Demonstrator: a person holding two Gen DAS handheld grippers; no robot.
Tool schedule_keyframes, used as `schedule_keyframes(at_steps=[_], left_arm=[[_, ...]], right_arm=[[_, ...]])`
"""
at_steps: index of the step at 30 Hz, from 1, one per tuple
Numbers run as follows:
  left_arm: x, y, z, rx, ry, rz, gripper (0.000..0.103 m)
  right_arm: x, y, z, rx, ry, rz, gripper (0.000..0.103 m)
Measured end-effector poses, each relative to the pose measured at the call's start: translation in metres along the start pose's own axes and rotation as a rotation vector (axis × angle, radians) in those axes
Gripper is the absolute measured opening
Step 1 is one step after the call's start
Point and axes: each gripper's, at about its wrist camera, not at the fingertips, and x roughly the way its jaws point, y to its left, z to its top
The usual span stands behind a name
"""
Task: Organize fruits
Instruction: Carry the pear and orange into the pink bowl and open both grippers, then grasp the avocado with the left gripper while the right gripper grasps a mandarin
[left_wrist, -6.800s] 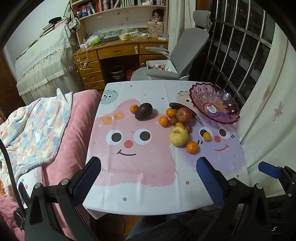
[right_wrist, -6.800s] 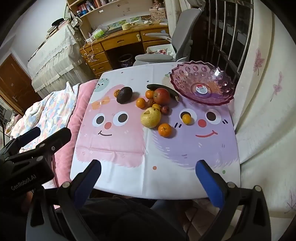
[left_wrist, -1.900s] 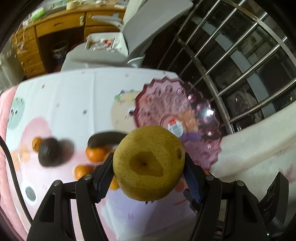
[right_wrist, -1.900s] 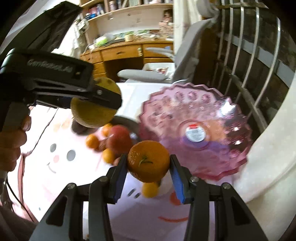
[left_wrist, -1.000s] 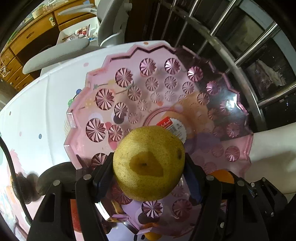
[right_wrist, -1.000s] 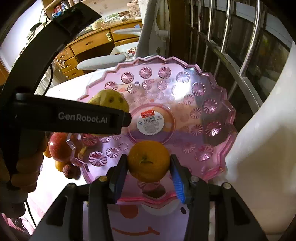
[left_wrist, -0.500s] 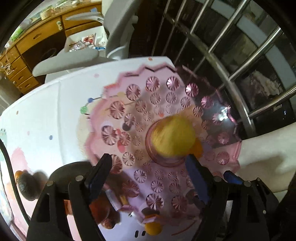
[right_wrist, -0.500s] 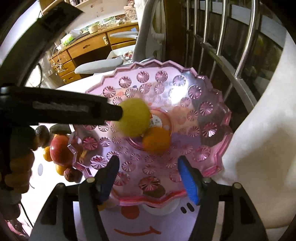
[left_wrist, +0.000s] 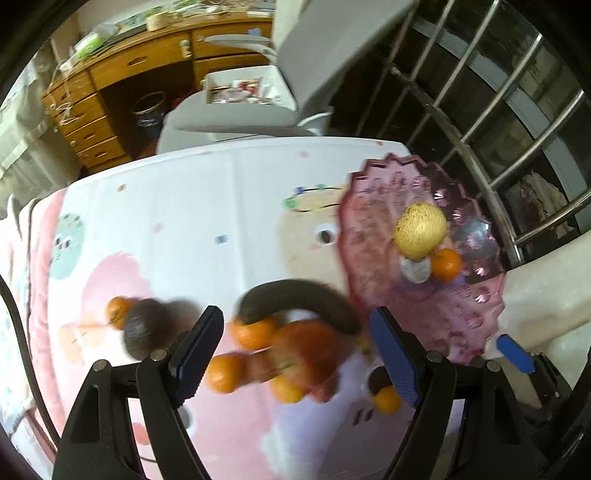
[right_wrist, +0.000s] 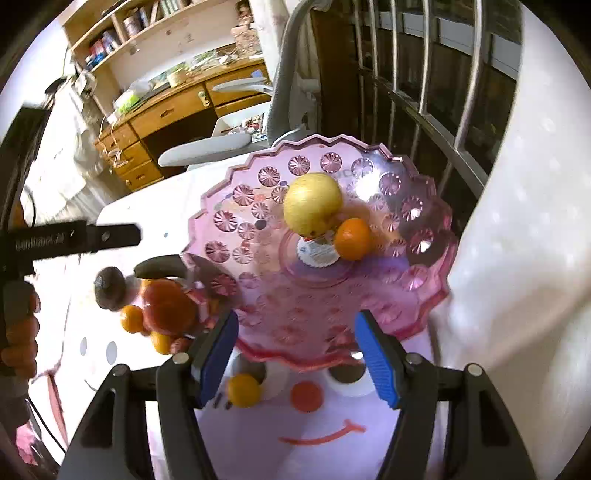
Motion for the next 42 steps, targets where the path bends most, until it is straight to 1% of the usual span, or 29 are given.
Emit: schedule_keyframes(at_steps=[7,12,20,25,28,31,35,40,42], left_arm=[[-0.015,0.057,-0.021,0.036,-0.001,0.059,0.081],[-0.018,0.083,-0.034,0.084,-0.009,0.090,0.081],[-0.008,0.111,-0.054,0.146,-0.070,0.085,0.080],[0.009,0.121,-0.062,0.176,-0.104,0.108,0.080],[0.021,0.124,-0.062,0.199,-0.131,0.135,0.080],[0.032,0.126,-0.061,0.218,-0.150,0.142,0.080],[0.045,0.125,-0.059,0.243,-0.157,0.152,0.075],[0.055,0.122,-0.059,0.270,-0.161,0.160,0.072],[0.058,0.121,-0.060,0.272,-0.161,0.155,0.070]], right_arm=[[-0.006,0.014,-0.023,0.160,0.017,-0.017,0.066],[0.000,0.023,-0.039,0.274,0.047,-0.019,0.067],[0.018,0.032,-0.062,0.463,0.097,-0.014,0.067],[0.033,0.038,-0.077,0.559,0.132,-0.032,0.067],[0.042,0.040,-0.082,0.581,0.152,-0.054,0.067],[0.050,0.042,-0.085,0.595,0.168,-0.073,0.067],[0.060,0.044,-0.087,0.591,0.185,-0.097,0.066],[0.070,0.046,-0.089,0.588,0.214,-0.115,0.066],[0.072,0.046,-0.088,0.581,0.217,-0.122,0.064]])
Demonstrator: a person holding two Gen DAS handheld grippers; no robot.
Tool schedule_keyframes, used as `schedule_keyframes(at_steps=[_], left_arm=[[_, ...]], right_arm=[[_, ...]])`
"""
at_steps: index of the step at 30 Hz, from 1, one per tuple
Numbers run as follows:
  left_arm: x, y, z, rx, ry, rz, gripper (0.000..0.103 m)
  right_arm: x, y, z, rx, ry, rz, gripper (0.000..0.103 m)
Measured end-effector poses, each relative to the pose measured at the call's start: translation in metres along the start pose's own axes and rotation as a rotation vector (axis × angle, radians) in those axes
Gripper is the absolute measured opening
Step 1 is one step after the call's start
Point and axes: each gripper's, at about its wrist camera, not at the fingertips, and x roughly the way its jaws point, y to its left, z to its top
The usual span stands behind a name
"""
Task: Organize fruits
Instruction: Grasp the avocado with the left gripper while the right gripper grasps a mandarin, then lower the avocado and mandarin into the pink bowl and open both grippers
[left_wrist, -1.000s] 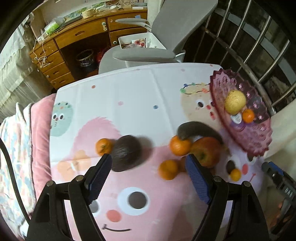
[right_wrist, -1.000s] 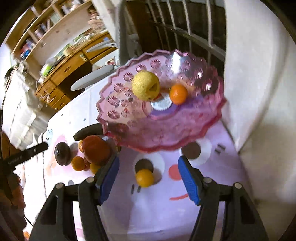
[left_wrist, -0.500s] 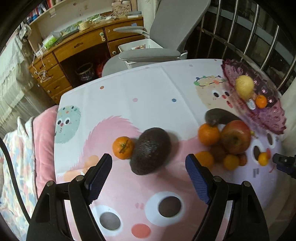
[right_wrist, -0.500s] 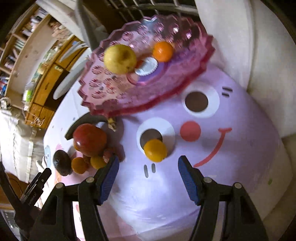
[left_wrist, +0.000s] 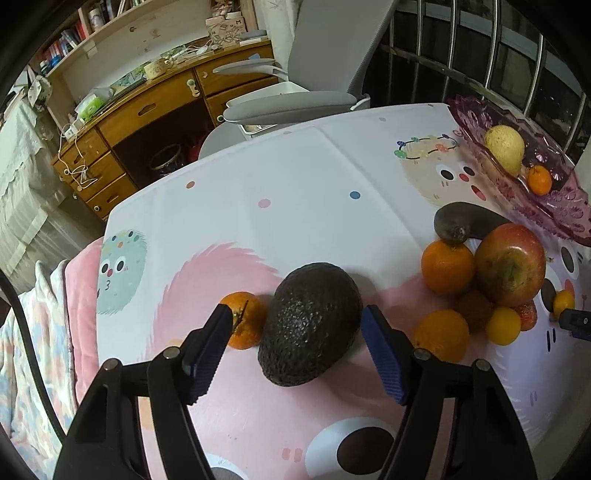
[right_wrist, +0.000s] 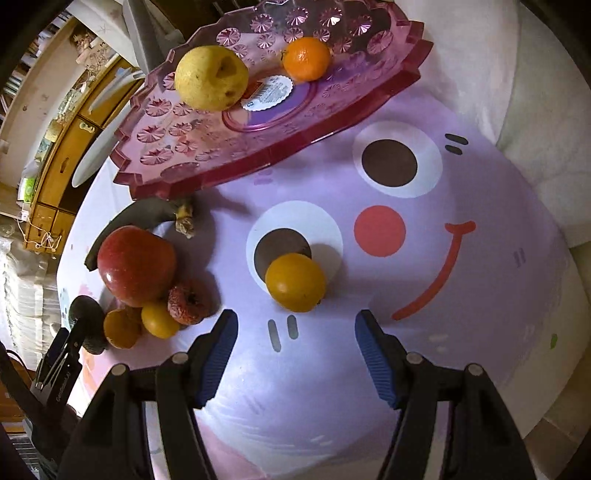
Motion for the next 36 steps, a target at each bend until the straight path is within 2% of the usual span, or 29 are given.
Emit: schedule_keyframes(at_steps=[4,8,13,20,25,36], left_arm=[[0.006,-0.002,0.001,0.007,0.003,-0.008,0.066],[0.012,-0.007,0.002,0.015,0.018,-0.019,0.058],[0.014,-0.009,0.002,0.017,0.010,-0.005,0.058],[0.014,-0.009,0.001,0.026,0.011,0.004,0.057],[0.013,-0.010,0.001,0.018,0.021,0.012,0.057],[-0.008,-0.017,0.001,-0.032,0.021,0.026,0.056]], right_arm=[[0.003,0.002,0.003,-0.013,0.001,-0.008,0.056],[0.007,0.003,0.006,-0.013,0.006,-0.016,0.050],[0.008,0.004,0.011,-0.024,-0.007,-0.019,0.046],[0.011,0.003,0.020,-0.047,-0.013,0.002,0.034],[0.012,0.007,0.022,-0.075,-0.012,0.001,0.033],[-0.003,0.003,0.021,-0.132,-0.002,0.066,0.033]])
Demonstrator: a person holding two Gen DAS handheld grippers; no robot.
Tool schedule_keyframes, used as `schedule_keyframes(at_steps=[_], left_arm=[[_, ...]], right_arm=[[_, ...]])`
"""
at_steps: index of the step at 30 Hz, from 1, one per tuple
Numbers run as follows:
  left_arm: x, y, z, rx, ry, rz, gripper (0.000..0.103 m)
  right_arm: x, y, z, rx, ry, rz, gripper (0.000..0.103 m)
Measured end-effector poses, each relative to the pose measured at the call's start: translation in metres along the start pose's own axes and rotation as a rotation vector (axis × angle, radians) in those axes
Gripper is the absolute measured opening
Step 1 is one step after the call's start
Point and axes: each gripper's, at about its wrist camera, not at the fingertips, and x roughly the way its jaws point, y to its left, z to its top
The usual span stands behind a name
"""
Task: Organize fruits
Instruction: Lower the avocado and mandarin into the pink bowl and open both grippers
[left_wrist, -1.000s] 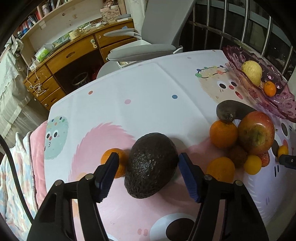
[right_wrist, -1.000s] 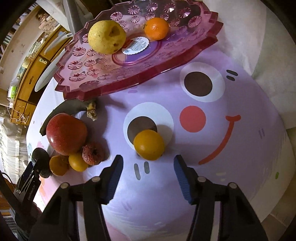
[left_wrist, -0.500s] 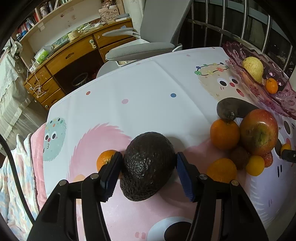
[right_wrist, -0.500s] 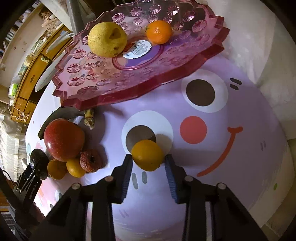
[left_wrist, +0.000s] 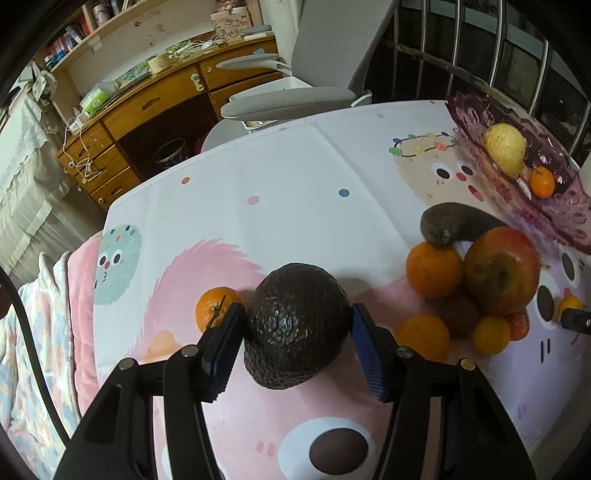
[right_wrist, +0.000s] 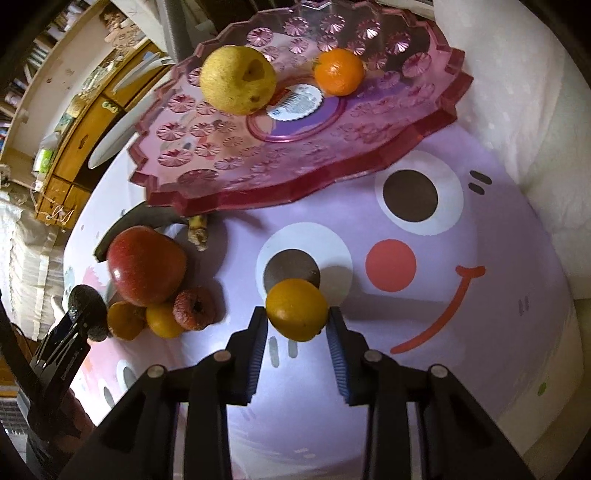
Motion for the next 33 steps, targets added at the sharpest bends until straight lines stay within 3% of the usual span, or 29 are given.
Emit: schedule_keyframes(at_steps=[16,24,33], left_arm=[[-0.089,-0.035,0.029,-0.092,-0.099,0.000,0.056],[-0.124,-0.082,0.052,-0.104,-0.138,-0.061,0.056],[-0.126,-0.145,0.071,-0.097,-0.127,-0.171,0.056]], right_arm=[[-0.056,0.020,0.020,-0.226,-0.013,0.128,0.033],[-0.082,0.005,0.047,-0.296,-0.062,0.156,0.033],[-0.090,-0.022,0.080,-0.356,-0.103,0.134,0.033]])
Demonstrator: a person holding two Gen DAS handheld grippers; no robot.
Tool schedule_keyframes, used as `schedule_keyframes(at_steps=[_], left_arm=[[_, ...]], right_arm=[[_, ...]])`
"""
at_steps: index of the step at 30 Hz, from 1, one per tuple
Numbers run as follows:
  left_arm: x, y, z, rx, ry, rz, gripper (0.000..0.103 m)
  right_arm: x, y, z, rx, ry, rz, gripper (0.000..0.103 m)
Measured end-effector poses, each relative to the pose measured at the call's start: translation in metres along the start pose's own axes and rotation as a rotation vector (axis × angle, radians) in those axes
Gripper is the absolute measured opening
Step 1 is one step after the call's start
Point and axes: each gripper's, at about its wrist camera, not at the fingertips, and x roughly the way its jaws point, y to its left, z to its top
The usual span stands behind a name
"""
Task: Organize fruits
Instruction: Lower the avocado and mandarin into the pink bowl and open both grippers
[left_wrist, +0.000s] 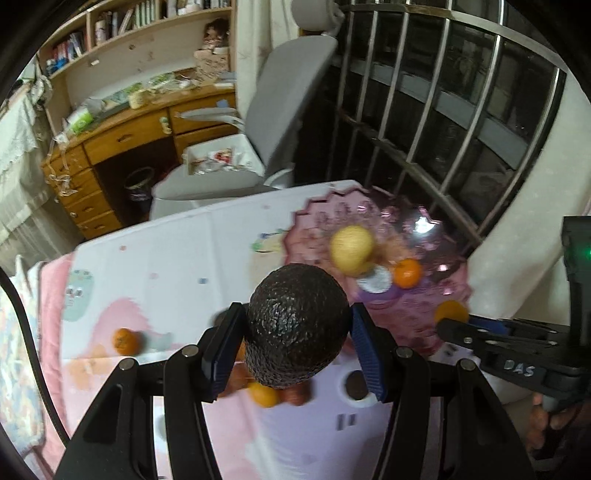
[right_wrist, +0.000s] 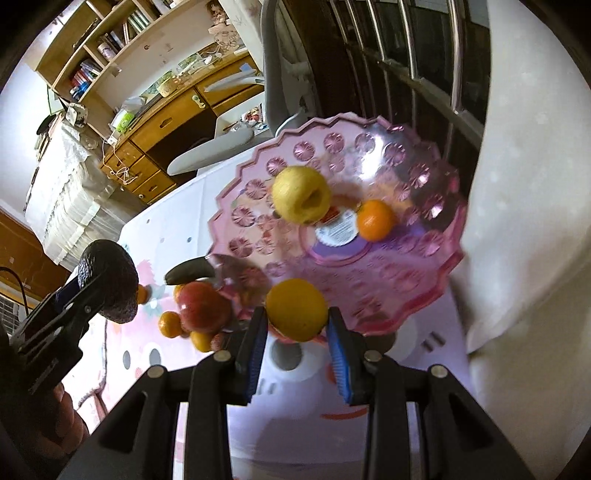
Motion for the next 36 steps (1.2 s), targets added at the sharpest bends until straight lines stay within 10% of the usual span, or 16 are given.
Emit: schedule_keyframes(at_steps=[36], left_arm=[[0.113,-0.057,0.027,-0.072,0.253,-0.108,0.044]], right_arm=[[0.047,-0.043,0.021,-0.100,0.100,-0.051,0.034]])
